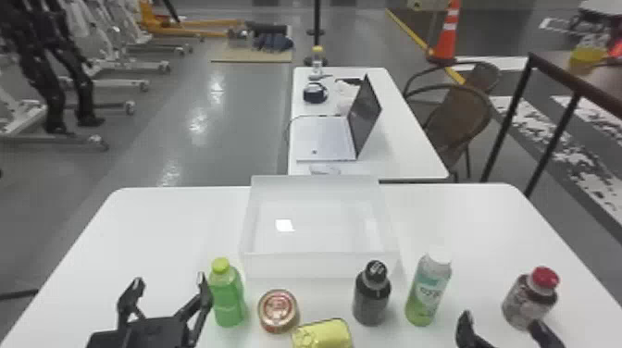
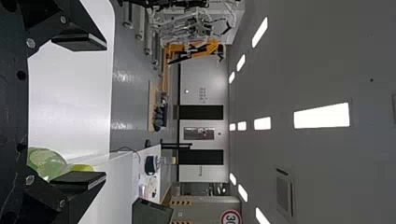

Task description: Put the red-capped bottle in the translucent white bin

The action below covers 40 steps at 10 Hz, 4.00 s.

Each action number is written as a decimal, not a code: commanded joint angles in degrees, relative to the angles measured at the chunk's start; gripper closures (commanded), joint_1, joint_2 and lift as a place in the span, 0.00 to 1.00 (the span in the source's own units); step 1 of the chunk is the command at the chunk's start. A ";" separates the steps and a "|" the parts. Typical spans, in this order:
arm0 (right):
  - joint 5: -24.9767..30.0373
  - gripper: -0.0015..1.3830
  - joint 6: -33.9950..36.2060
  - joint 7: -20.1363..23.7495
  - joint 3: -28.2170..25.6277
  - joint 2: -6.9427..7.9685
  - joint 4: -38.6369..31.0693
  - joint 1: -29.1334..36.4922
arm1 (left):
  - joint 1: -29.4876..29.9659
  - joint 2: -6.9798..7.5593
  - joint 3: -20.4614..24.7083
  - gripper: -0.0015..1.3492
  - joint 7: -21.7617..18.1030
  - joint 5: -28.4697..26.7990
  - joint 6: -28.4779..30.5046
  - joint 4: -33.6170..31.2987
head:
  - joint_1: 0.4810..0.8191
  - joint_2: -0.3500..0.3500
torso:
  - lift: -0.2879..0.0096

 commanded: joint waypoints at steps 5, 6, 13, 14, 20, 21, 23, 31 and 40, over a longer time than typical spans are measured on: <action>1.27 0.10 -5.97 -9.66 -2.42 0.05 5.79 2.85 | 0.09 -0.09 0.02 0.22 0.00 0.00 -0.05 0.09 | 0.20 0.50 | 0.63; 1.54 0.10 -6.32 -11.51 -3.47 0.05 7.11 3.11 | 0.09 -0.09 0.02 0.22 0.00 0.00 -0.14 0.09 | 0.20 0.50 | 0.63; 0.75 0.10 -8.52 -10.19 -9.01 -0.30 19.41 -5.15 | 0.00 -0.09 -0.16 0.22 0.00 0.17 -0.41 0.36 | 0.20 0.50 | 0.63; -0.48 0.10 -8.43 -9.13 -9.01 -0.92 20.12 -6.11 | 0.00 -0.09 -0.16 0.22 0.00 0.17 -0.49 0.36 | 0.20 0.50 | 0.63; -2.94 0.10 -0.96 -1.40 -9.45 -6.01 22.49 -11.48 | 0.18 -0.52 0.11 0.22 0.00 0.44 -0.93 0.36 | 0.20 0.50 | 0.63; -2.42 0.10 -0.08 -1.22 -9.71 -6.01 22.75 -12.09 | 0.26 -0.79 0.28 0.22 0.00 0.35 -1.02 0.36 | 0.20 0.50 | 0.63; -0.13 0.10 2.73 1.94 -11.21 -6.10 23.02 -14.02 | 0.35 -0.79 0.28 0.22 0.00 0.26 -1.11 0.36 | 0.20 0.50 | 0.63; 4.88 0.10 4.67 10.38 -12.35 -6.01 31.28 -22.37 | 0.35 -1.14 0.55 0.23 0.00 0.35 -2.60 0.89 | 0.20 0.50 | 0.63; 6.99 0.84 2.73 12.40 -12.35 -6.45 34.27 -25.80 | 0.26 -1.32 0.55 0.23 0.00 0.26 -3.48 1.24 | 0.20 0.50 | 0.63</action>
